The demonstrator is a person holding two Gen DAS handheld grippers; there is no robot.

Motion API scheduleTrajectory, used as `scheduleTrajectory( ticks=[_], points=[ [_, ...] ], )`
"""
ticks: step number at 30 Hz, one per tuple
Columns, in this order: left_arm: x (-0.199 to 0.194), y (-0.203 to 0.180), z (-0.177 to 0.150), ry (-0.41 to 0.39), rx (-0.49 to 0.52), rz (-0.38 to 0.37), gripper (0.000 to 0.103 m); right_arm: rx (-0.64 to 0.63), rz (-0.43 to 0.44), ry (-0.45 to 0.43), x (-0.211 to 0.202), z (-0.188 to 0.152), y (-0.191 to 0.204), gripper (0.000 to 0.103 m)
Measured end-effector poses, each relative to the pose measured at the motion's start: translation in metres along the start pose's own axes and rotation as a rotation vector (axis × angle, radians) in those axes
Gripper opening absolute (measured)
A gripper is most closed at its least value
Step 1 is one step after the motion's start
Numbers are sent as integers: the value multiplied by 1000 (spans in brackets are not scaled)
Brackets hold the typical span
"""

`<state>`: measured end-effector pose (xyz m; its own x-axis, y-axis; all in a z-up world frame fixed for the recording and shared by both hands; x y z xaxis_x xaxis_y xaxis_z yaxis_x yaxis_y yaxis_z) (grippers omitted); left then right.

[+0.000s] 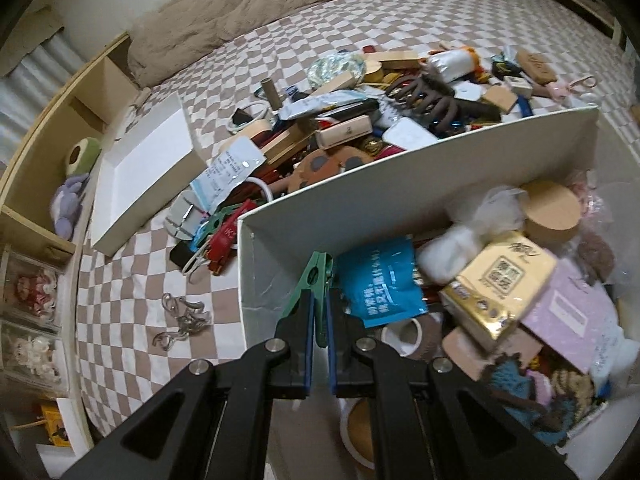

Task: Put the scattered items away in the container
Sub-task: 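Open the left tool to drop the green clip into the box while the right tool releases the blue tube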

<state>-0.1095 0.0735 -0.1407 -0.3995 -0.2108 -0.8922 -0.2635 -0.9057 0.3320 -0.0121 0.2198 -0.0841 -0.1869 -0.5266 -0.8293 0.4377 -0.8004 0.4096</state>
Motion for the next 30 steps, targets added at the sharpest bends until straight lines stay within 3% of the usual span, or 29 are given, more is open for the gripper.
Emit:
scheduleTrajectory(
  ticks=[3,6,10,12,17,20,30],
  points=[
    [3,2,1,-10,-1,53,25,1,0,3,1,0,-1,83],
    [5,0,0,-12,21,65,27,1,1,5,1,-1,-1,83],
    [2,-2,-1,-17,26,53,35,1,1,5,1,-1,0,83],
    [-2,-3,-2,-29,30,52,44,-2,2,7,2,0,1,83],
    [-15,-3,-5,-52,22,5,50,-9,-3,9,4,4,2,83],
    [-24,-1,-7,-69,8,-29,62,-41,-46,-16,1,10,-2,83],
    [-39,-2,-19,-85,15,-152,64,-208,-212,-2,4,19,-28,83]
  ],
)
Point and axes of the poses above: each gripper's, at about its wrist camera, not at the fingertips, and x roughly the way its jaws point, y to its left, z to its top, the point moved 4 cm from there along x, roughly the way its jaws point, and after that the axes turned 5 degrees about y, right-handed, at the moved point
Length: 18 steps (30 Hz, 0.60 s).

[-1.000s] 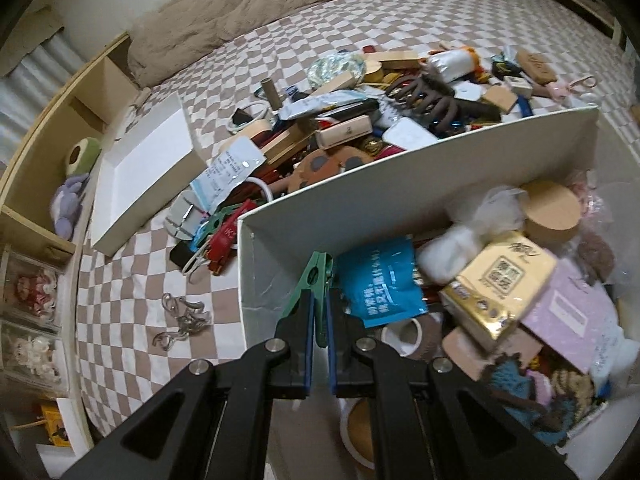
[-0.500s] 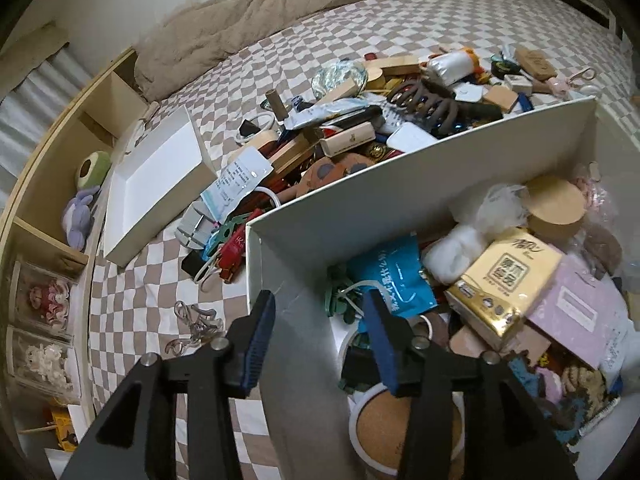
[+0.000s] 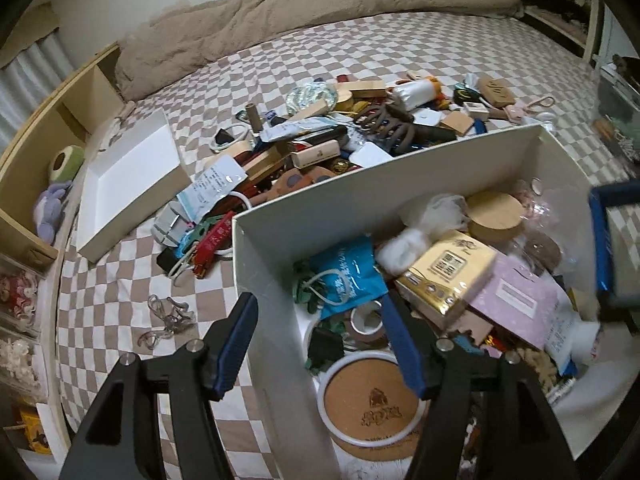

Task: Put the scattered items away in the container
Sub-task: 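Open the left tool to drop the green clip into the box while the right tool releases the blue tube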

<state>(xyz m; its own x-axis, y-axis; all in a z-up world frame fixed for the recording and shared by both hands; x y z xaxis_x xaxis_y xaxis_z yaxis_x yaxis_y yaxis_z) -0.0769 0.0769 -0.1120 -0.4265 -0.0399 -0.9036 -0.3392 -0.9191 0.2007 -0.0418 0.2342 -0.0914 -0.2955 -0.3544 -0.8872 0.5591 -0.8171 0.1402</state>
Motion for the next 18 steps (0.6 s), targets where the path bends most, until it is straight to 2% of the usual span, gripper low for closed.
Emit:
scheduleTrajectory(
  ticks=[8,14,18],
  points=[
    [-5,-2,-10,9,16,-73,64,-212,-226,105,10,-15,-17,83],
    [-8,-6,-12,8,32,-115,64,-443,-289,284,14,-37,3,83],
    [-9,-10,-13,7,49,-129,64,-554,-320,377,19,-50,17,83]
  ],
)
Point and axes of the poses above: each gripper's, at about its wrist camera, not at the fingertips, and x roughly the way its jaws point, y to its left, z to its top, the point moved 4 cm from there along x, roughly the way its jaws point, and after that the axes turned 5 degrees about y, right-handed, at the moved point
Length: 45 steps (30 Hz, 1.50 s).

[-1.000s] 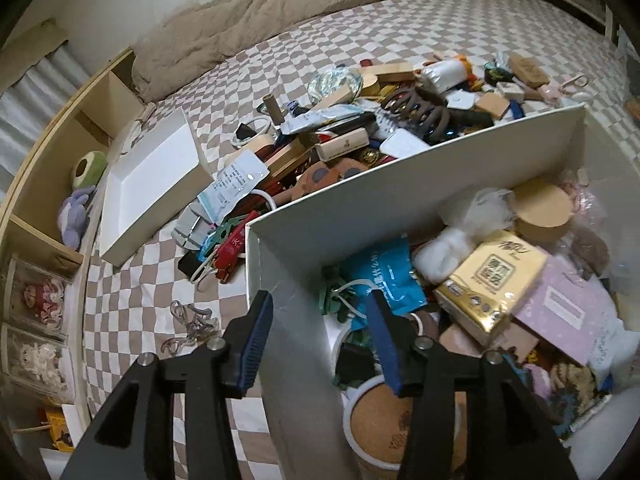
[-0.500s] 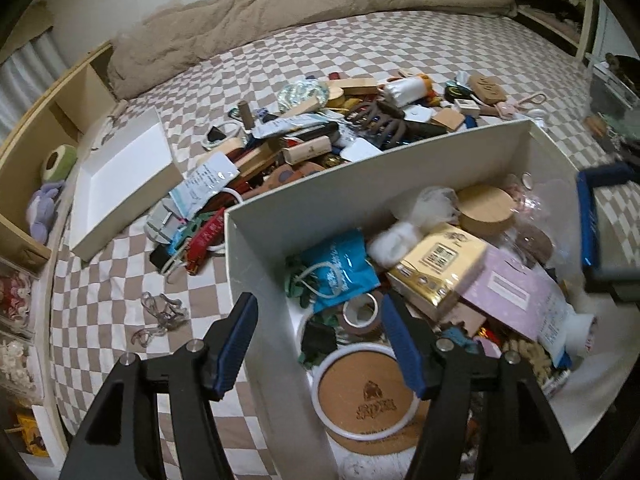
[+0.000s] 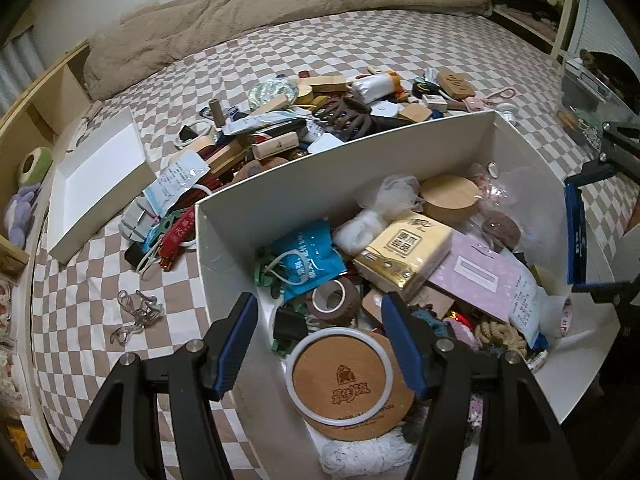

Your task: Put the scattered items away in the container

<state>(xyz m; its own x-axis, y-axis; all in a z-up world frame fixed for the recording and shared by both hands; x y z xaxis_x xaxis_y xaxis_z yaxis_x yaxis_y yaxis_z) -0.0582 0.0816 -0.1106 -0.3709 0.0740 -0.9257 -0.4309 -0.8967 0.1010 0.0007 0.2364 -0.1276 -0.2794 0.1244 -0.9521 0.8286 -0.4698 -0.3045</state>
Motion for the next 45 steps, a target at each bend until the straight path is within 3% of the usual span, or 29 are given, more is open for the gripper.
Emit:
scheduleTrajectory(
  ticks=[9,11,14,19,23,25,27,29,36,45],
  points=[
    [-7,-1,-9,-9,23,-1,64,-68,-69,128,16,-1,12,83],
    [-6,1,-12,-6,22,-2,65,-57,-79,130,15,0,10,86],
    [-6,4,-16,-3,14,-9,78,-33,-62,119,9,1,10,96],
    [-8,6,-21,-7,8,-22,80,-8,-54,83,0,6,12,96],
    [-9,5,-23,-9,12,-25,80,41,-42,15,-9,12,13,97],
    [-11,5,-23,-14,14,-28,81,77,-31,-43,-13,17,11,103],
    [-12,4,-23,-27,19,-31,97,138,-22,-130,-20,22,4,103],
    [-14,3,-23,-38,23,-29,103,230,0,-193,-25,26,-5,103],
    [-20,9,-22,-62,-1,-34,103,441,5,-327,-36,30,-24,103],
    [-36,15,-16,-148,-41,-57,103,567,12,-428,-51,26,-29,103]
  ],
)
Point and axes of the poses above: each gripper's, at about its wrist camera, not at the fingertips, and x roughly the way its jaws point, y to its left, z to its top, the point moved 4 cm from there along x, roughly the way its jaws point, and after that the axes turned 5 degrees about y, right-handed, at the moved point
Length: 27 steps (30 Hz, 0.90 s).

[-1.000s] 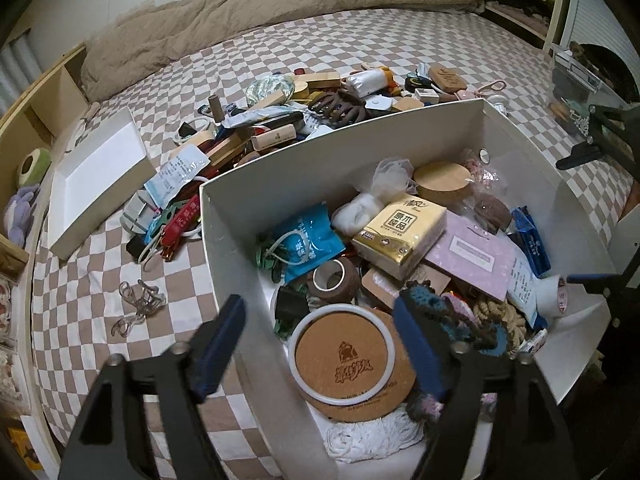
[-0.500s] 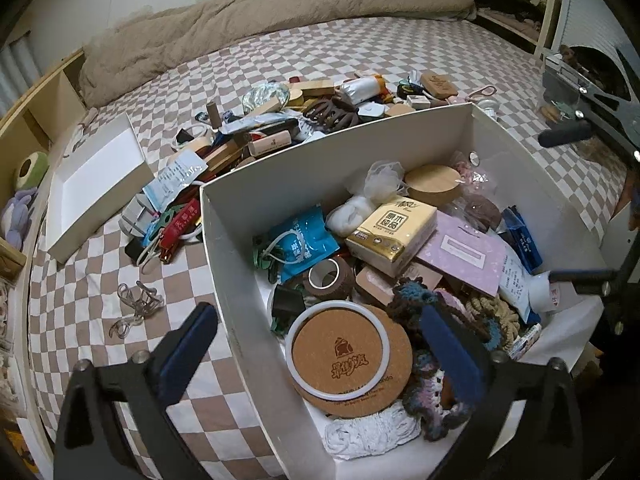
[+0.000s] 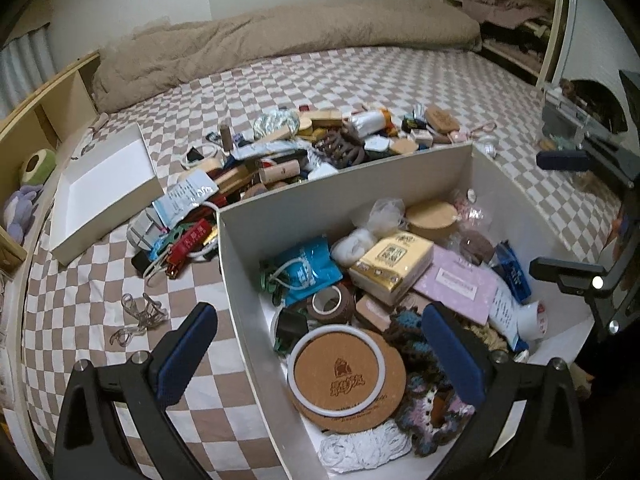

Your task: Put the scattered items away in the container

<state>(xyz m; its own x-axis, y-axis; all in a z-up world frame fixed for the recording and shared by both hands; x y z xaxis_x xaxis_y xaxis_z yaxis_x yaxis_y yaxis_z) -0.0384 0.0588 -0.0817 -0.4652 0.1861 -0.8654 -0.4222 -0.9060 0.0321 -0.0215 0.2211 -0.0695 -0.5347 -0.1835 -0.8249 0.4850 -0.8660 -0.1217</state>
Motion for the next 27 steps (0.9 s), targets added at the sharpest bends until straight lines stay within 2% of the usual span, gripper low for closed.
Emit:
scheduleTrajectory(
  ticks=[14,20,24,27],
  points=[
    [-31,15,10,-133,-79,23,103,158,5,-109,-27,2,-20,103],
    [-48,15,14,-175,-88,55,103,195,-4,-159,-46,7,-23,103],
    [-59,11,13,-218,-61,106,103,215,-18,-187,-58,8,-25,103],
    [-68,7,12,-240,-54,97,103,226,-26,-203,-65,8,-26,103]
  ],
)
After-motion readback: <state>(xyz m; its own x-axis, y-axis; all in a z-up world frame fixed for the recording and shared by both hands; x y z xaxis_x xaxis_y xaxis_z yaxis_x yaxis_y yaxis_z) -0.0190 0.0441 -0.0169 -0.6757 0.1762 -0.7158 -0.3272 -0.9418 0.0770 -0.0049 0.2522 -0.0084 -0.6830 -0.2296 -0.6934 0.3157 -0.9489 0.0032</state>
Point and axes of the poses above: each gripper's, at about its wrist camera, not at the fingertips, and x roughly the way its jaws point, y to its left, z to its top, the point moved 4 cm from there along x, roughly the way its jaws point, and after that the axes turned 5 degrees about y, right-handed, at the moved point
